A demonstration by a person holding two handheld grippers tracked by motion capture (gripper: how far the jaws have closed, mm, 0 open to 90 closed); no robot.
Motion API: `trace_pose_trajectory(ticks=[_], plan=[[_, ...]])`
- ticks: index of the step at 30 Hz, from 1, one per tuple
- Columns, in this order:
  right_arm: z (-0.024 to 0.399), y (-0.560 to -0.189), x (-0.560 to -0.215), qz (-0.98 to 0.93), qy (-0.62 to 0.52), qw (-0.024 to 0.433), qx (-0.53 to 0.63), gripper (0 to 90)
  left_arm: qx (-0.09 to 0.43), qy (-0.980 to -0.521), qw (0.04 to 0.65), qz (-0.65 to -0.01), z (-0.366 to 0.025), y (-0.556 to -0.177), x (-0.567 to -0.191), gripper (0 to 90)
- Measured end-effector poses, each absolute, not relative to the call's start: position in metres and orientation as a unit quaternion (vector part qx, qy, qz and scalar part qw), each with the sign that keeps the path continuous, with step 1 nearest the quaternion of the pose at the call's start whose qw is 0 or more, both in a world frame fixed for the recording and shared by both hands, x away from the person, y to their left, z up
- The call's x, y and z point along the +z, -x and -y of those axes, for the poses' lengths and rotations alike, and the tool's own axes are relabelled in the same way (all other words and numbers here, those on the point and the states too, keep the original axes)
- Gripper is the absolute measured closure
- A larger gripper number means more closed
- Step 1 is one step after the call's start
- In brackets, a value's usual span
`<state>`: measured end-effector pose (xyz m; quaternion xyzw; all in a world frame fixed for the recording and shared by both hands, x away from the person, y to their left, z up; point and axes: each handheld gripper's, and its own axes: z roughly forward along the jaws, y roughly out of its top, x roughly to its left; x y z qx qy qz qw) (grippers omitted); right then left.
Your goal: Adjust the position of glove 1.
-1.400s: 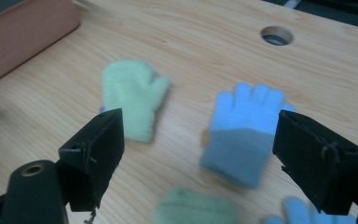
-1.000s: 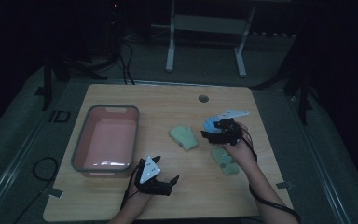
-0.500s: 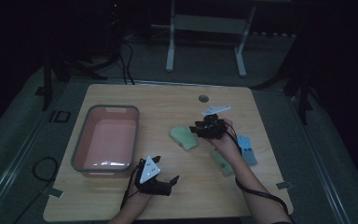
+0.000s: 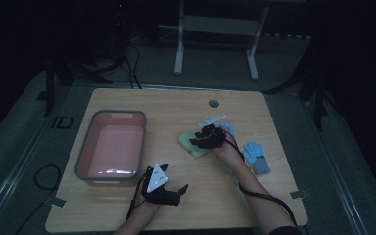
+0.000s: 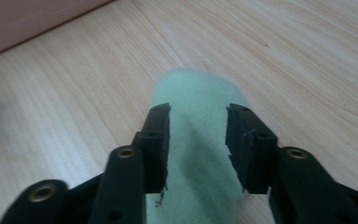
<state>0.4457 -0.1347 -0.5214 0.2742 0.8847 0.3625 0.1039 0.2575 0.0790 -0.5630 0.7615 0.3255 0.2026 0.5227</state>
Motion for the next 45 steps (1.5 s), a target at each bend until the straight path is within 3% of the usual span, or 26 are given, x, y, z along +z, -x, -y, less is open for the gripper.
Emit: trace_pose_trajectory(ticks=[11, 15, 17, 18, 21, 30, 45], plan=[[0.123, -0.456, -0.542, -0.899, -0.264, 0.104, 0.334, 58.9, 0.204, -0.761, 0.522, -0.326, -0.079, -0.257, -0.563, 2.1], [0.125, -0.457, -0.545, -0.894, -0.278, 0.091, 0.339, 74.0, 0.204, -0.762, 0.522, -0.326, -0.078, -0.257, -0.563, 2.1], [0.125, -0.457, -0.545, -0.892, -0.283, 0.091, 0.339, 74.0, 0.204, -0.762, 0.522, -0.326, -0.078, -0.257, -0.563, 2.1], [0.123, -0.454, -0.545, -0.886, -0.301, 0.093, 0.34, 82.2, 0.205, -0.762, 0.521, -0.326, -0.078, -0.257, -0.563, 2.1], [0.12, -0.45, -0.545, -0.875, -0.328, 0.101, 0.341, 85.1, 0.204, -0.762, 0.521, -0.326, -0.078, -0.257, -0.563, 2.1], [0.124, -0.43, -0.531, -0.855, -0.381, 0.121, 0.331, 86.4, 0.202, -0.761, 0.523, -0.327, -0.079, -0.257, -0.563, 2.1], [0.142, -0.352, -0.489, -0.813, -0.437, 0.173, 0.344, 86.4, 0.195, -0.757, 0.526, -0.336, -0.081, -0.259, -0.563, 2.1]])
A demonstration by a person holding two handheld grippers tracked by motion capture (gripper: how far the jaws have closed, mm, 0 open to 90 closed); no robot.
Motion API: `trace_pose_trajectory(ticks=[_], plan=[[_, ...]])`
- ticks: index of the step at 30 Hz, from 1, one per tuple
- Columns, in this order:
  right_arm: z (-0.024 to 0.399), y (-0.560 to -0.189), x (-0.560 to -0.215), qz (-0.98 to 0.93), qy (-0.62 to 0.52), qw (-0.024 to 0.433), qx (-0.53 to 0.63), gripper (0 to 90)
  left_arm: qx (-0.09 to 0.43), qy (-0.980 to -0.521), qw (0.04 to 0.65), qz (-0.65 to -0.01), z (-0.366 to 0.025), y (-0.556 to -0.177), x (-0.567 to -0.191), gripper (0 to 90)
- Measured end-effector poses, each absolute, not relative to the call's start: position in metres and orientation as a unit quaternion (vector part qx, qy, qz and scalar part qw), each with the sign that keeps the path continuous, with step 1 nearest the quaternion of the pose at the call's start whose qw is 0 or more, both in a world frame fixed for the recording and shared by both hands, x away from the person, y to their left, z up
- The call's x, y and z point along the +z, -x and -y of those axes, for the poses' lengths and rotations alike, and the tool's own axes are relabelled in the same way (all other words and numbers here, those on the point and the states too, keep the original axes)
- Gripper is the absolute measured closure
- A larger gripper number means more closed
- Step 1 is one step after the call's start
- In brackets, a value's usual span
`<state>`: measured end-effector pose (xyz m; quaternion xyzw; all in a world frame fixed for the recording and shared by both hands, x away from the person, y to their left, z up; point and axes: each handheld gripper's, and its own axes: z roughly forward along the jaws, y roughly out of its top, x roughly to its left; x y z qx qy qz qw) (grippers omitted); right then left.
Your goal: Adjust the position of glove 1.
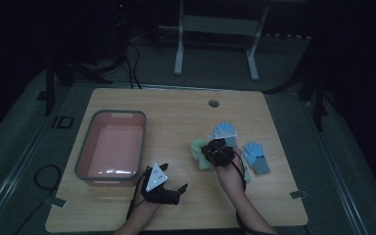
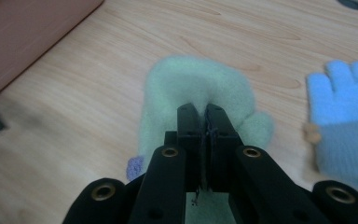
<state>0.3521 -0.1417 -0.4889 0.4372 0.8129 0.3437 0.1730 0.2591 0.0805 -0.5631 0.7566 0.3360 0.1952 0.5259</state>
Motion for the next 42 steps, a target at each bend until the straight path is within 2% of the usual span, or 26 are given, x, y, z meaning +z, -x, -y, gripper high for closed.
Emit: trace_pose_trajectory(ticks=[5, 9, 15, 22, 25, 28, 31, 35, 42], plan=[[0.147, -0.326, -0.491, -0.795, -0.463, 0.171, 0.351, 86.5, 0.204, -0.76, 0.519, -0.334, -0.079, -0.258, -0.563, 2.1], [0.149, -0.319, -0.493, -0.788, -0.473, 0.165, 0.358, 86.5, 0.202, -0.764, 0.515, -0.331, -0.078, -0.258, -0.563, 2.1], [0.148, -0.299, -0.511, -0.78, -0.493, 0.185, 0.339, 86.5, 0.197, -0.761, 0.521, -0.332, -0.079, -0.258, -0.563, 2.1], [0.14, -0.292, -0.536, -0.784, -0.5, 0.175, 0.324, 85.7, 0.198, -0.762, 0.52, -0.332, -0.079, -0.258, -0.563, 2.1], [0.137, -0.293, -0.544, -0.787, -0.499, 0.173, 0.319, 79.8, 0.199, -0.762, 0.52, -0.331, -0.079, -0.258, -0.563, 2.1], [0.14, -0.294, -0.545, -0.781, -0.502, 0.166, 0.333, 70.2, 0.198, -0.762, 0.52, -0.332, -0.079, -0.258, -0.563, 2.1], [0.139, -0.294, -0.547, -0.784, -0.494, 0.178, 0.332, 64.4, 0.197, -0.761, 0.521, -0.334, -0.079, -0.259, -0.563, 2.1], [0.138, -0.293, -0.543, -0.789, -0.483, 0.179, 0.333, 59.3, 0.197, -0.762, 0.52, -0.332, -0.079, -0.258, -0.563, 2.1], [0.153, -0.303, -0.525, -0.794, -0.461, 0.185, 0.35, 58.5, 0.196, -0.761, 0.521, -0.333, -0.079, -0.259, -0.563, 2.1]])
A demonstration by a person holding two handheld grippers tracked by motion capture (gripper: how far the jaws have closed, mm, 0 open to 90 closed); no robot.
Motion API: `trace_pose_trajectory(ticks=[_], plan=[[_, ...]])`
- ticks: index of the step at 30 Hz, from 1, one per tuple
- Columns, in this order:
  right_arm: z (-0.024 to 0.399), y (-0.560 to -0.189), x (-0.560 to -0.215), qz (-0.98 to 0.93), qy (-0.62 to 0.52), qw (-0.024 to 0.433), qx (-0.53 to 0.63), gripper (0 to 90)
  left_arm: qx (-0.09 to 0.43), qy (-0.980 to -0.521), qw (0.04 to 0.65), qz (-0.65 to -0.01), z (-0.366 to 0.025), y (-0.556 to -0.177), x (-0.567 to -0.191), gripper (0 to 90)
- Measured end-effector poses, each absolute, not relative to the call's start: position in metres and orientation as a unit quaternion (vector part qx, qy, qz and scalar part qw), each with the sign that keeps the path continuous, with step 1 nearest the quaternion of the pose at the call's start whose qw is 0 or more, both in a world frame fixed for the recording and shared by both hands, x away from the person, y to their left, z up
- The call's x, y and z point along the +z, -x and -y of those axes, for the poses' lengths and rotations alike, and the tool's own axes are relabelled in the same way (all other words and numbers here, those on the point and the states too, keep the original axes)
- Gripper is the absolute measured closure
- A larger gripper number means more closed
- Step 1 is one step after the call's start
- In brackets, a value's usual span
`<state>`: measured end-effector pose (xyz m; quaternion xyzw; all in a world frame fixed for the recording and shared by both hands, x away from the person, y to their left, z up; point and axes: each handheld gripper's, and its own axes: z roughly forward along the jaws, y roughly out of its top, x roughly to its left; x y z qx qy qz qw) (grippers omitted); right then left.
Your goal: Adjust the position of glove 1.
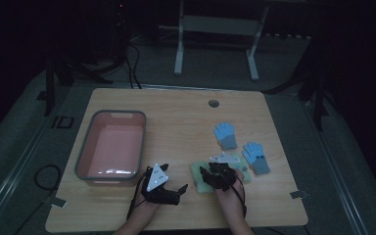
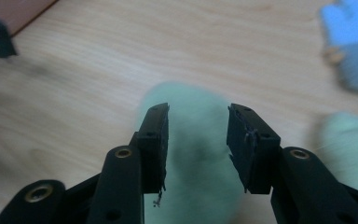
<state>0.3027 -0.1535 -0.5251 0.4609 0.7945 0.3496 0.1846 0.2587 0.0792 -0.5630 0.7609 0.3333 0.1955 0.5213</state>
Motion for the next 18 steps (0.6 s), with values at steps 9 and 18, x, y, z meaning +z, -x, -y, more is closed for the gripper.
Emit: trace_pose_trajectory(ticks=[9, 18], plan=[[0.19, -0.325, -0.51, -0.808, -0.43, 0.172, 0.363, 58.9, 0.195, -0.762, 0.521, -0.333, -0.079, -0.259, -0.563, 2.1], [0.241, -0.339, -0.496, -0.823, -0.406, 0.182, 0.353, 59.4, 0.199, -0.765, 0.518, -0.327, -0.078, -0.258, -0.563, 2.1]])
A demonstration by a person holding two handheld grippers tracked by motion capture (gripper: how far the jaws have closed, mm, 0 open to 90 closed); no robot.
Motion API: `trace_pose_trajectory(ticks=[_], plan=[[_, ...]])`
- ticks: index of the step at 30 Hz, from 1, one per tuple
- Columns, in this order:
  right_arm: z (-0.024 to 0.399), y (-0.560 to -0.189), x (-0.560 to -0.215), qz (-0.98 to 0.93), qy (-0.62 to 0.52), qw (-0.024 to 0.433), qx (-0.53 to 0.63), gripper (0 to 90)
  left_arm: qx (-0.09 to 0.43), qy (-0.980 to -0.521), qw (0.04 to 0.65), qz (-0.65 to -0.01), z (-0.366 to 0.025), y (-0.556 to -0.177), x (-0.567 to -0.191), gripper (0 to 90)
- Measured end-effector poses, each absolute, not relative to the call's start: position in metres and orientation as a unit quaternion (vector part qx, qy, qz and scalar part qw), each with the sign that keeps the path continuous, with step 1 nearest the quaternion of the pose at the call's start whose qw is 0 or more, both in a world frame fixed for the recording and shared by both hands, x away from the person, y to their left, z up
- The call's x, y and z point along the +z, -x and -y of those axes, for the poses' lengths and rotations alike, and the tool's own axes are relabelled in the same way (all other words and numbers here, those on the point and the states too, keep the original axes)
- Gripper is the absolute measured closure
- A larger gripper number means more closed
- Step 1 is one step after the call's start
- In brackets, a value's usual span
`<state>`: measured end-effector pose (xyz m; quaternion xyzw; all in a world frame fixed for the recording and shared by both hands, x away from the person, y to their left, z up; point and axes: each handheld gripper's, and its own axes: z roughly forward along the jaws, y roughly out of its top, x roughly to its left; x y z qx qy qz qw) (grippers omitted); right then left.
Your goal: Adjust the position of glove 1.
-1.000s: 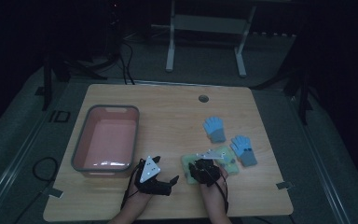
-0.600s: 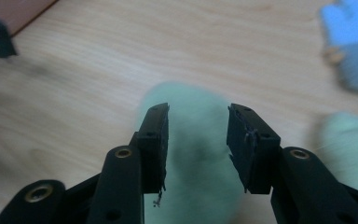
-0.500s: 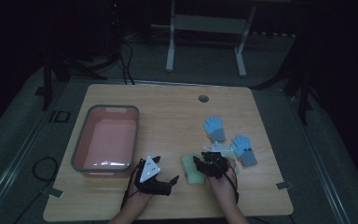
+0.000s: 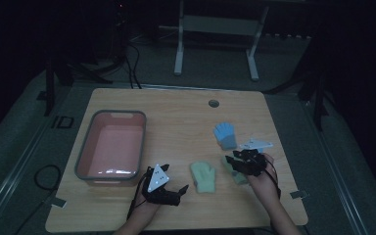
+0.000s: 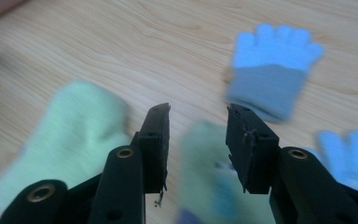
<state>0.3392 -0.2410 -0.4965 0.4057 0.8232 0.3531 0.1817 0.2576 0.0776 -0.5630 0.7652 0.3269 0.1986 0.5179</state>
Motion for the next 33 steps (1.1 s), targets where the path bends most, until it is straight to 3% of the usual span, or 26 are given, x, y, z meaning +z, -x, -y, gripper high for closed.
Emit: trace_pose_trajectory(ticks=[7, 15, 22, 33], plan=[[0.271, -0.349, -0.512, -0.835, -0.396, 0.165, 0.345, 59.4, 0.195, -0.765, 0.518, -0.33, -0.078, -0.258, -0.563, 2.1], [0.277, -0.349, -0.543, -0.833, -0.404, 0.154, 0.346, 58.8, 0.195, -0.763, 0.518, -0.333, -0.078, -0.259, -0.563, 2.1], [0.269, -0.341, -0.548, -0.823, -0.417, 0.17, 0.347, 82.1, 0.195, -0.763, 0.517, -0.334, -0.078, -0.259, -0.563, 2.1], [0.252, -0.308, -0.511, -0.748, -0.515, 0.194, 0.372, 85.5, 0.196, -0.764, 0.517, -0.332, -0.078, -0.258, -0.563, 2.1]])
